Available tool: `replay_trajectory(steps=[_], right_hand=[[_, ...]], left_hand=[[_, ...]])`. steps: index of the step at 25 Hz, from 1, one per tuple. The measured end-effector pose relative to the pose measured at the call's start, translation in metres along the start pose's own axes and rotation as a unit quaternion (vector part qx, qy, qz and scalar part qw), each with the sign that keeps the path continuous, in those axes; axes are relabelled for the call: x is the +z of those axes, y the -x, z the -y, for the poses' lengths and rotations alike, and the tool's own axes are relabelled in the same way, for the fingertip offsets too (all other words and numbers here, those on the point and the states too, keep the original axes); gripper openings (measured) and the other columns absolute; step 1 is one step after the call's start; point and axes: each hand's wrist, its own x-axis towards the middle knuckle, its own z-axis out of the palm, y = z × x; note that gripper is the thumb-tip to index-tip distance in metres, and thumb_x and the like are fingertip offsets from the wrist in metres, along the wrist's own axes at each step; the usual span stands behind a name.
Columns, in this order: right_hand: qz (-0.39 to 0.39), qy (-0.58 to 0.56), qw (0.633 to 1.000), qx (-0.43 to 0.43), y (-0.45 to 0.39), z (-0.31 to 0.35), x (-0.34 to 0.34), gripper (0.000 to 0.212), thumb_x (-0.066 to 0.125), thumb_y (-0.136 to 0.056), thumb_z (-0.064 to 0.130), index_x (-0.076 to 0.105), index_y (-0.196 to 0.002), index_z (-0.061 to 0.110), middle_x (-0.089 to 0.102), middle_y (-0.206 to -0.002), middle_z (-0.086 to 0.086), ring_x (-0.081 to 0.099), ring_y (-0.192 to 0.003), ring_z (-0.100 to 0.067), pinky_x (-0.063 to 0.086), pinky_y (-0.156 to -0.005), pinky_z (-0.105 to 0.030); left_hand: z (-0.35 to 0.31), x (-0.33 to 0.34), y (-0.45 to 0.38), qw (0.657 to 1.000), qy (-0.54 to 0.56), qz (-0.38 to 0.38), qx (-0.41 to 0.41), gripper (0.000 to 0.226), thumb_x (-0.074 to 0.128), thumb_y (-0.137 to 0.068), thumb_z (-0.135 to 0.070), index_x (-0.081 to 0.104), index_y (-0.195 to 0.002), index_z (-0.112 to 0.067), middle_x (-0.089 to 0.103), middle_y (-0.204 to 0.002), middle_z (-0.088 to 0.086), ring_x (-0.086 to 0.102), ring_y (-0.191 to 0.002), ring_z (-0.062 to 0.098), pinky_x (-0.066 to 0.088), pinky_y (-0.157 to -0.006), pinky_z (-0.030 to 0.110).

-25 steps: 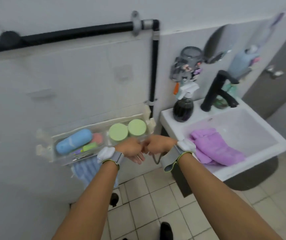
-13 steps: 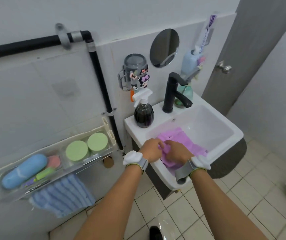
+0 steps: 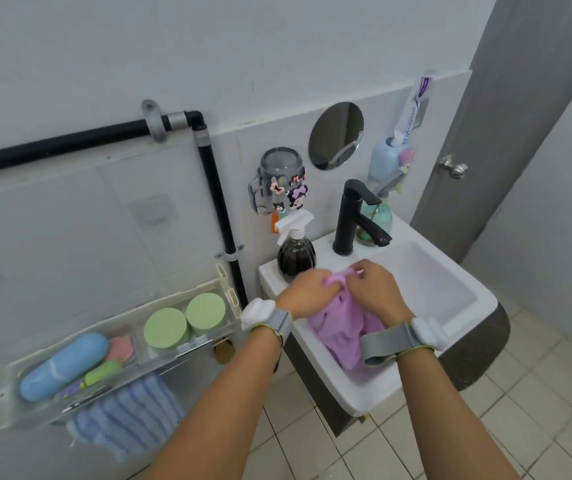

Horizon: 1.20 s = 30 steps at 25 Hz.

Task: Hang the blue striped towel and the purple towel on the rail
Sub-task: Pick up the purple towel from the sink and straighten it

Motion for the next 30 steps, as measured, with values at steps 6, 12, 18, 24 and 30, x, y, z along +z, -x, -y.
replay_trajectory(steps=[6,12,18,24,30], right_hand=[[-0.120,-0.265,0.939,-0.184,0.039,0.120,-0.056,0.020,0.060,-0.092,0.033,0.062,-0.110,0.025,0.067,-0.104,0.007,0.063,-0.095,-0.004,0.052,-0.081,-0.019],[-0.061,-0.238,0.921,-0.301,0.064,0.197,-0.094,0.054,0.065,-0.082,0.029,0.045,-0.131,0.038,0.059,-0.116,0.005,0.059,-0.107,-0.010,0.052,-0.091,-0.033],[-0.139,-0.052,0.923,-0.355,0.093,0.269,-0.094,0.095,0.069,-0.071,0.026,0.014,-0.148,0.032,0.042,-0.115,-0.006,0.050,-0.099,-0.027,0.049,-0.074,-0.039],[-0.191,-0.120,0.907,-0.355,0.110,0.316,-0.110,0.057,0.058,-0.079,0.018,0.041,-0.134,0.022,0.046,-0.116,-0.005,0.055,-0.102,-0.031,0.048,-0.079,-0.040],[-0.268,-0.099,0.905,-0.316,0.093,0.339,-0.132,0.019,0.052,-0.087,0.018,0.057,-0.103,0.010,0.065,-0.094,-0.013,0.051,-0.079,-0.031,0.039,-0.067,-0.035]], left_hand=[[-0.054,-0.112,0.024,0.971,0.168,-0.160,0.067,0.035,0.054,-0.090,-0.037,0.066,-0.082,-0.005,0.072,-0.078,0.014,0.068,-0.071,0.029,0.057,-0.068,0.045],[-0.092,-0.205,0.081,0.951,0.126,-0.263,0.103,0.032,0.058,-0.090,-0.037,0.061,-0.068,-0.014,0.060,-0.063,-0.002,0.052,-0.059,0.014,0.043,-0.058,0.028],[-0.119,-0.273,0.128,0.891,0.165,-0.405,0.121,0.034,0.060,-0.089,-0.033,0.067,-0.068,-0.008,0.069,-0.065,0.007,0.057,-0.060,0.012,0.051,-0.062,0.029],[-0.128,-0.346,0.191,0.838,0.110,-0.515,0.142,0.041,0.060,-0.089,-0.035,0.045,-0.054,-0.019,0.041,-0.053,-0.010,0.037,-0.055,0.012,0.032,-0.054,0.028],[-0.122,-0.384,0.247,0.864,0.215,-0.454,0.036,0.026,0.068,-0.084,-0.038,0.069,-0.082,-0.012,0.064,-0.072,0.003,0.058,-0.063,0.019,0.046,-0.060,0.027]])
